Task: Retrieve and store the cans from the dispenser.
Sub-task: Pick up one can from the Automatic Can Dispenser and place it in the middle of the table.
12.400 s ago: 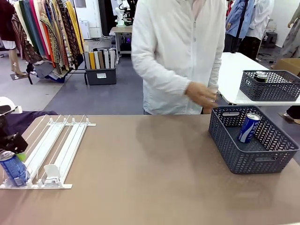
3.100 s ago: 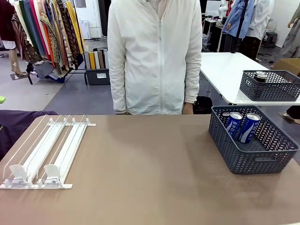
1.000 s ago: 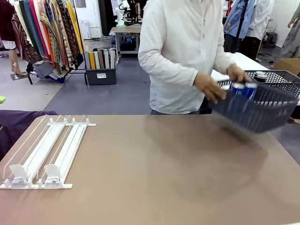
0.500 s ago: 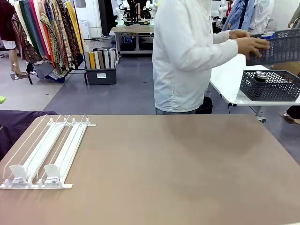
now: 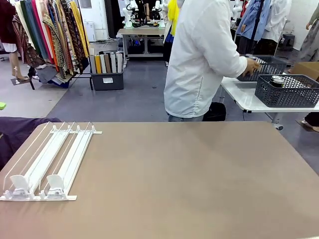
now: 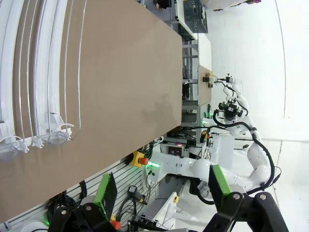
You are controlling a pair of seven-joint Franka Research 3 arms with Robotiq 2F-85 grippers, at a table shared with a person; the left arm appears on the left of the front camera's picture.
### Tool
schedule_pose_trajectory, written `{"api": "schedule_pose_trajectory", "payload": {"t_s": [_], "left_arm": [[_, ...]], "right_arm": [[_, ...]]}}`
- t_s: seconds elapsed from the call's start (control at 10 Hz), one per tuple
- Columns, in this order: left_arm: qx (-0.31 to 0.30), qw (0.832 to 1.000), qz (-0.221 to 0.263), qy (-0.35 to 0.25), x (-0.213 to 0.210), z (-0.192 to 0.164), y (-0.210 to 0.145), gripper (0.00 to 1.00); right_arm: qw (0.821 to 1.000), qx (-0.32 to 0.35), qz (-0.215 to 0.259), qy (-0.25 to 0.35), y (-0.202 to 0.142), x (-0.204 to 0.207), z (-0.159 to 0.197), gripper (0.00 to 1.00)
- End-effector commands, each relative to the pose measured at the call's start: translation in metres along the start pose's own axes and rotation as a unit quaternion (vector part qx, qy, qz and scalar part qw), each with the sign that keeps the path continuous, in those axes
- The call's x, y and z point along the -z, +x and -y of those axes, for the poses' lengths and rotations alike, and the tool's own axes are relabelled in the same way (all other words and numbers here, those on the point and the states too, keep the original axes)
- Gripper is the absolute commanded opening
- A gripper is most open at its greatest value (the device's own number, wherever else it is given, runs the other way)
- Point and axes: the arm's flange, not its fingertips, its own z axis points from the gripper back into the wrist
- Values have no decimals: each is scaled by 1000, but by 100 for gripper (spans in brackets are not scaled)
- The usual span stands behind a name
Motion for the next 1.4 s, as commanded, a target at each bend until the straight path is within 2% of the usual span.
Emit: {"api": "schedule_pose_trajectory", "payload": {"t_s": [0.0, 1.3], "left_arm": [[2, 1000, -1, -1, -1, 3, 0, 100], [2, 1000, -1, -1, -1, 3, 0, 100]], "right_arm": [[1000, -5, -7, -3, -1, -1, -3, 100], [1000, -5, -7, -3, -1, -1, -3, 100]]}}
